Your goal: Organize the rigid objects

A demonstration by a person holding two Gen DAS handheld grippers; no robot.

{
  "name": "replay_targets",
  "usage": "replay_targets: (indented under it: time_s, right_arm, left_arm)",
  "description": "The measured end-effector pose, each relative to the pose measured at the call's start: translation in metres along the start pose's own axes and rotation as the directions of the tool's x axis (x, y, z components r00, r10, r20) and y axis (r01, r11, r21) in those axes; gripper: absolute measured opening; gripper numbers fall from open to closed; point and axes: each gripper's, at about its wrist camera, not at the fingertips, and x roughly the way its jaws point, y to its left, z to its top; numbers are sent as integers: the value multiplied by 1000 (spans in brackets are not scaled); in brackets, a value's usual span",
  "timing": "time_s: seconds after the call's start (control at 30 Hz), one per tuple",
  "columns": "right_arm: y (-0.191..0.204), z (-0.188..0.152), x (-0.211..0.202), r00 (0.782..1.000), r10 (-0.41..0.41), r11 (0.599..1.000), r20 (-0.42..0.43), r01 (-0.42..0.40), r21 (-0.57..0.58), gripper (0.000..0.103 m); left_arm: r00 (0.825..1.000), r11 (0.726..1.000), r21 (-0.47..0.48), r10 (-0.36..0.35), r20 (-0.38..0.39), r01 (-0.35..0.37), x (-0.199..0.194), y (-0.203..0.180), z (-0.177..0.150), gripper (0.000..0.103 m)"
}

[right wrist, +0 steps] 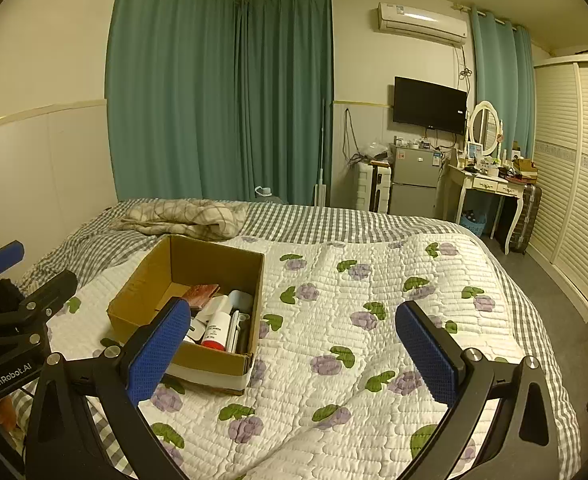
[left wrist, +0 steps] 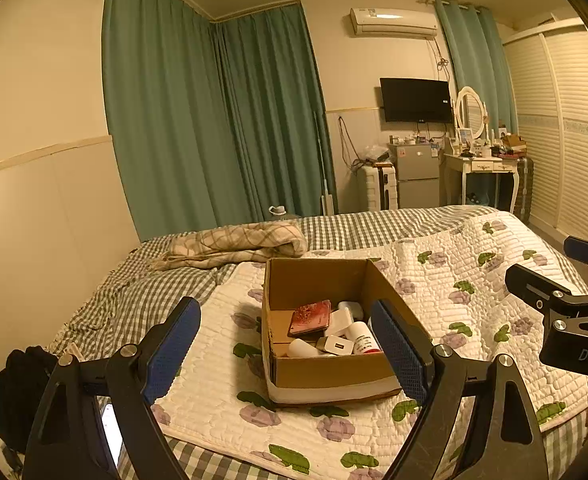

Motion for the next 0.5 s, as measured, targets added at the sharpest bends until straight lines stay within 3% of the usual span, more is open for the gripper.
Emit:
replay_targets:
  time_s: [0.5]
  right_arm:
    - [0,0,3,1000,1,1000,-9,-1,4,103]
  left_arm:
    - [1000,1000,8,-1,-1,1,1,-2,-1,90]
